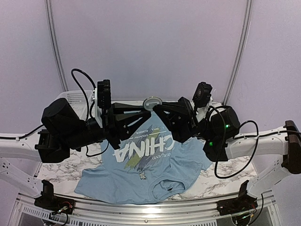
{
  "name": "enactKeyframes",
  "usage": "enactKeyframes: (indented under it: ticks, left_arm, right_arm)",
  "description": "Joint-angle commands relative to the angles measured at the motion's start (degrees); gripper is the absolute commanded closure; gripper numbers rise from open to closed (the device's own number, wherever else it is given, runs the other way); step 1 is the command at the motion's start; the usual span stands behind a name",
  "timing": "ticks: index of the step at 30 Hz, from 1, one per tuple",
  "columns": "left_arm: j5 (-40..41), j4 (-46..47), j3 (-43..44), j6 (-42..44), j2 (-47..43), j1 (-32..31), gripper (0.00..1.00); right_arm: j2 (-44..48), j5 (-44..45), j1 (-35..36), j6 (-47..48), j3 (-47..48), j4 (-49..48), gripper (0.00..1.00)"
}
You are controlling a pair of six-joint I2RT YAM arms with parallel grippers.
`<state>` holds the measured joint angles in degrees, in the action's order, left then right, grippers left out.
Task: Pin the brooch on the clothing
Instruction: Pass from the right arm to the left, then pass from the left arm to the right
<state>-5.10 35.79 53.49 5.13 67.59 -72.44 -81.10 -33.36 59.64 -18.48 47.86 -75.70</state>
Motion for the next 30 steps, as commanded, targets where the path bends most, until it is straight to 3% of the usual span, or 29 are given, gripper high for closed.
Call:
enactKeyframes:
  ticks: [1,7,10,16,17,20,22,24,26,30]
  left_arm:
    - [-1.33,2.52,1.8,0.23,-0.27,-0.06,0.84]
    - [-1.35,2.63,1.79,0.55,-0.35,-0.06,0.9]
    - [-1.4,2.71,1.88,0.75,-0.36,-0.06,1.0]
    - [0.18,2.71,0.95,0.23,-0.8,-0.04,1.0]
    - [3.14,2.27,0.53,-0.23,-1.23,-0.06,1.0]
    - [12.59,-6.86,0.01,-0.72,-3.62,-0.06,1.0]
    - [19.65,-18.07,1.76,-1.05,-4.36,-0.06,1.0]
    - [24.94,-32.24,6.19,-1.16,-3.44,-0.02,1.0]
    - [27.71,-47.42,10.92,-2.09,-0.7,-0.06,1.0]
    - [25.18,-64.55,18.86,-3.99,5.77,-0.04,1.0]
  right_arm:
    - [-0.2,-0.9,0.66,-0.23,2.11,1.66,1.0]
    - [-0.51,-1.6,0.61,-0.25,2.73,2.57,1.0]
    - [-0.51,-1.74,0.65,0.14,3.07,3.47,1.0]
    - [0.29,-2.72,0.66,1.31,2.81,5.88,1.0]
    - [1.42,-3.28,0.43,3.37,2.74,8.27,0.87]
    - [8.09,-4.81,-1.43,13.12,4.02,26.29,0.5]
    - [13.16,-4.57,-3.53,23.65,7.82,50.63,0.35]
    - [15.98,-1.52,-5.19,33.51,14.26,74.0,0.32]
    - [16.11,1.01,-7.34,38.12,21.84,90.8,0.3]
    - [10.96,6.05,-8.14,41.17,32.02,109.16,0.34]
